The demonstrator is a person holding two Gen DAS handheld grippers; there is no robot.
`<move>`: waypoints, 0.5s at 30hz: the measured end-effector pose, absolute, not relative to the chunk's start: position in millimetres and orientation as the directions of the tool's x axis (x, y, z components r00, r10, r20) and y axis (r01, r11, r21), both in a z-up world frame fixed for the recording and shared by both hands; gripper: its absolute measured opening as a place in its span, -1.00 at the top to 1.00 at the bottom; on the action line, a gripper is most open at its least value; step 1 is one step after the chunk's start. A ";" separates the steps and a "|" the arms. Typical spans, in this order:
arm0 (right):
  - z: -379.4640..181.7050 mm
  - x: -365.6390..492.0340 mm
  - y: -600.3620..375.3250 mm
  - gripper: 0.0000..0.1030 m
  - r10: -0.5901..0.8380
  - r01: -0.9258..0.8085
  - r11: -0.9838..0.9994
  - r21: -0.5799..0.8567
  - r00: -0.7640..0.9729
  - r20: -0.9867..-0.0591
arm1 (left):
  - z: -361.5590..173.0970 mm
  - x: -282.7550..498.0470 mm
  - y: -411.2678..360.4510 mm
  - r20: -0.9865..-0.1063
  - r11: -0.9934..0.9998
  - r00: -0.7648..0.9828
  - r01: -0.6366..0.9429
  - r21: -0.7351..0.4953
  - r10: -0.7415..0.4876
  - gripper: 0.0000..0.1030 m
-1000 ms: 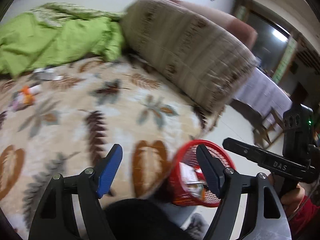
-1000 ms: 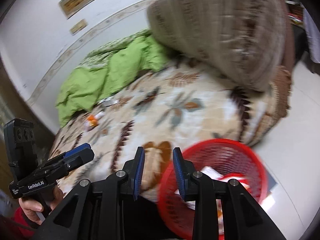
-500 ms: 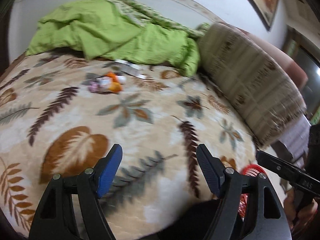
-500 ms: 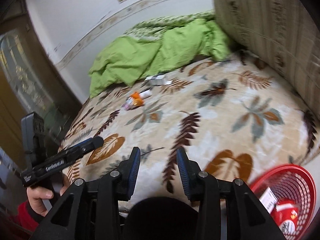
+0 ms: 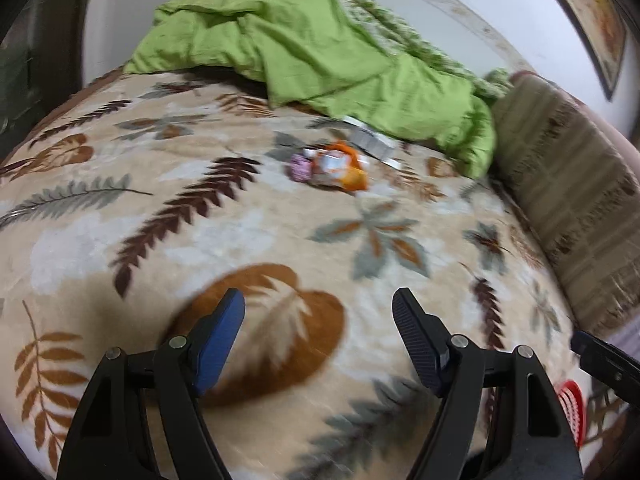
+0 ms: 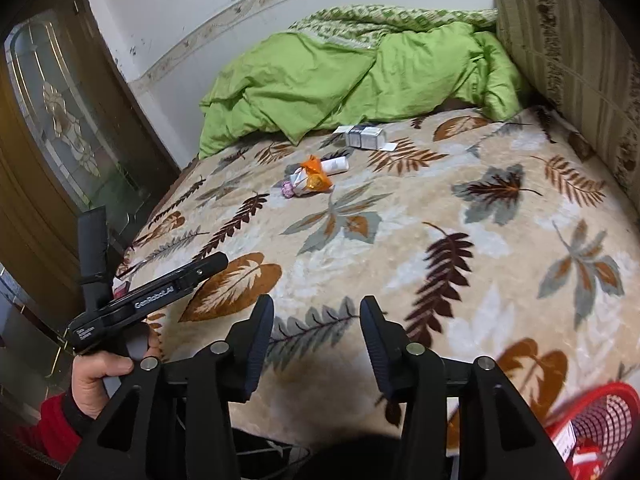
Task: Collect trash
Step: 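Swing both open tools back toward the bed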
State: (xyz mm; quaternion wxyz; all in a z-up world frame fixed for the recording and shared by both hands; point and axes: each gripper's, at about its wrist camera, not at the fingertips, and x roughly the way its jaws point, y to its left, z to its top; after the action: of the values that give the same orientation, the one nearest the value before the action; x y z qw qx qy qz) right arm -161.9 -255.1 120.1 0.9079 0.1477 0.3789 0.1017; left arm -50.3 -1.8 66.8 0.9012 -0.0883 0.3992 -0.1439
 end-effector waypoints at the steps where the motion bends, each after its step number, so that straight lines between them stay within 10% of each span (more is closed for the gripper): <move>1: 119.8 -154.8 -252.1 -0.01 0.297 -0.077 0.937 0.340 0.689 -0.661 | 64.4 -43.2 1.0 -0.697 0.946 0.643 0.175 -0.272 -0.319 -0.46; 15: 86.8 43.9 -218.7 -0.22 0.309 -0.074 0.937 0.341 0.630 -0.713 | 37.9 -2.1 30.0 -0.725 0.965 0.649 0.055 -0.258 -0.231 -0.46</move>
State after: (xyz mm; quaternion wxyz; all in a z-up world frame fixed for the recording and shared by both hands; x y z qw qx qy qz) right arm 43.9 -218.7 86.8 0.8917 0.1412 0.4165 0.1072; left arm -2.1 30.0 37.9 0.9017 -0.1070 0.4114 -0.0792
